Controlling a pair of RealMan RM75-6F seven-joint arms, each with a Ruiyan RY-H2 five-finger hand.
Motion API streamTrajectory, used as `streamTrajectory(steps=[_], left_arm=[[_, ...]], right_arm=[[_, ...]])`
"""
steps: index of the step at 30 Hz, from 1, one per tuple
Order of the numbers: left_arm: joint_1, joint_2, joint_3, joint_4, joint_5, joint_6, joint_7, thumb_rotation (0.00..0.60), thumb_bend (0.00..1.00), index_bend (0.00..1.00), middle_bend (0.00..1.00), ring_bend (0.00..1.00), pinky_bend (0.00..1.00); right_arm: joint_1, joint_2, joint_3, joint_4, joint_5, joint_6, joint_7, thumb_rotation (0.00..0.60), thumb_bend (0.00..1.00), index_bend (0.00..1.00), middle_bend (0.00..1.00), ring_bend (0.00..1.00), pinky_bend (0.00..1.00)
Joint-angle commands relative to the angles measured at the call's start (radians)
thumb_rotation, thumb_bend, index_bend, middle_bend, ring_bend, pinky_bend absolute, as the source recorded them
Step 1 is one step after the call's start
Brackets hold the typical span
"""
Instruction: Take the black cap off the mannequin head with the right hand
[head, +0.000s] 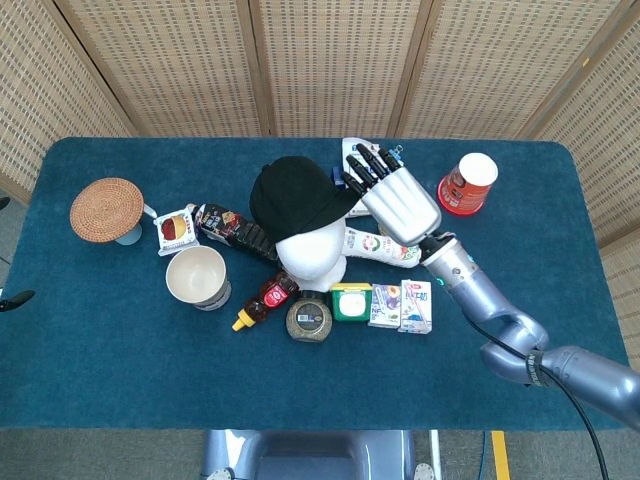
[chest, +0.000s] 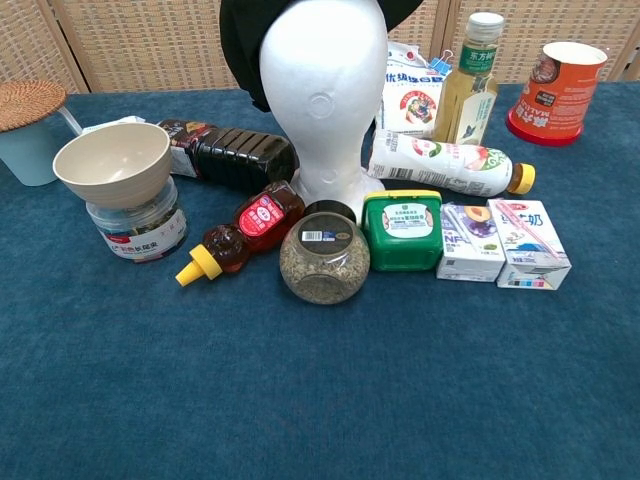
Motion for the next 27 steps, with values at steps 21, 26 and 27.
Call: streamTrajectory(steps=[21, 26, 27], left_arm=[[-0.002, -0.012, 0.002, 0.072, -0.008, -0.031, -0.077, 0.600, 0.05, 0.00, 0.00, 0.00, 0.05], [-0.005, -0.019, 0.005, 0.085, -0.012, -0.048, -0.084, 0.600, 0.05, 0.00, 0.00, 0.00, 0.05], [-0.006, -0.019, 0.006, 0.087, -0.013, -0.050, -0.085, 0.600, 0.05, 0.00, 0.00, 0.00, 0.05]], right_arm=[[0.053, -0.139, -0.023, 0.242, -0.128, 0.238, 0.184, 0.600, 0.53, 0.72, 0.78, 0.62, 0.73], [0.060, -0.182, 0.005, 0.315, -0.126, 0.320, 0.192, 0.600, 0.56, 0.72, 0.78, 0.62, 0.73], [0.061, -0.188, 0.012, 0.327, -0.121, 0.333, 0.187, 0.600, 0.56, 0.73, 0.78, 0.62, 0.73]])
